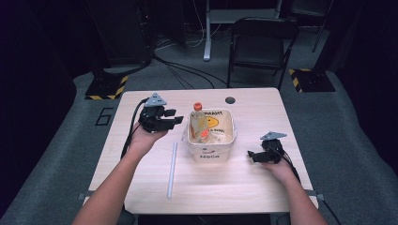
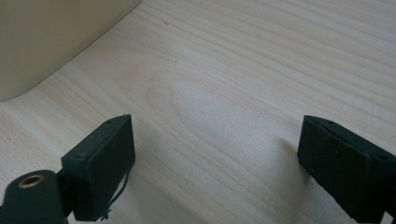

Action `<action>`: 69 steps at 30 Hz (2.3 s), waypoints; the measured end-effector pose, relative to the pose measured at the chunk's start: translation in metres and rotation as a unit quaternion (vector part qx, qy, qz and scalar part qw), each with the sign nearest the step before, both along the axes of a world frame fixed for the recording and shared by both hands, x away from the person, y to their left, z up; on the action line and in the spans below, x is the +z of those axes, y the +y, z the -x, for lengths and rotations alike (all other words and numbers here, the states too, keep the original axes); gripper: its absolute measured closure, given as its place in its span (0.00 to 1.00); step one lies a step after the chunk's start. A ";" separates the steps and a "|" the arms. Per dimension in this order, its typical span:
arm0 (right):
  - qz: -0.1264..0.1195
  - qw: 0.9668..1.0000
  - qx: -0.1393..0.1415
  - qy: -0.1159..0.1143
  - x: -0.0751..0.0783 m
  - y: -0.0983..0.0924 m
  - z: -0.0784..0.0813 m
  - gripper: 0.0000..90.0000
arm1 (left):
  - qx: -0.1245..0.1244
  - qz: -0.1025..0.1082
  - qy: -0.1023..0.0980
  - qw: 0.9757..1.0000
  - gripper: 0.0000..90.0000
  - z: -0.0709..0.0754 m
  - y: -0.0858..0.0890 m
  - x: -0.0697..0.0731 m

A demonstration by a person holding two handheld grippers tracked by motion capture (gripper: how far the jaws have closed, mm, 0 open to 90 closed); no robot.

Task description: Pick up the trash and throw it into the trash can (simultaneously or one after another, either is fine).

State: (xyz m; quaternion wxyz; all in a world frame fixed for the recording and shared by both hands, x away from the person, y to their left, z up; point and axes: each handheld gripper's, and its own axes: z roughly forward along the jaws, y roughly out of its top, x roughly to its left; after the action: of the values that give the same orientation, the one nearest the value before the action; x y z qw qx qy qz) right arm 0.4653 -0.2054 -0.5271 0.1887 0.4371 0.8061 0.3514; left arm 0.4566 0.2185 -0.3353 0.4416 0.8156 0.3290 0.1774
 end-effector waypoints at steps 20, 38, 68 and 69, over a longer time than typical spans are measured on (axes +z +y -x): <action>-0.002 1.000 0.000 -0.001 0.000 -0.001 0.000 0.13 | 0.018 -0.022 0.016 0.999 0.61 0.024 0.027 -0.034; -0.002 1.000 0.001 -0.001 0.000 -0.001 0.001 0.13 | 0.042 -0.018 0.028 0.999 0.59 0.047 0.051 -0.061; -0.001 1.000 0.004 -0.001 0.000 -0.002 0.002 0.13 | 0.058 -0.021 0.064 0.996 0.58 0.076 0.052 -0.117; -0.001 1.000 0.004 -0.001 0.000 -0.002 0.002 0.13 | 0.058 -0.020 0.066 0.996 0.58 0.077 0.051 -0.120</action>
State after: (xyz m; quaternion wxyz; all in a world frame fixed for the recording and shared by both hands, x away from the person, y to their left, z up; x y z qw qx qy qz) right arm 0.4636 -0.2074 -0.5269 0.1881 0.4339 0.8070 0.3536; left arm 0.3797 0.2692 -0.4553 0.3914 0.8141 0.4002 0.1549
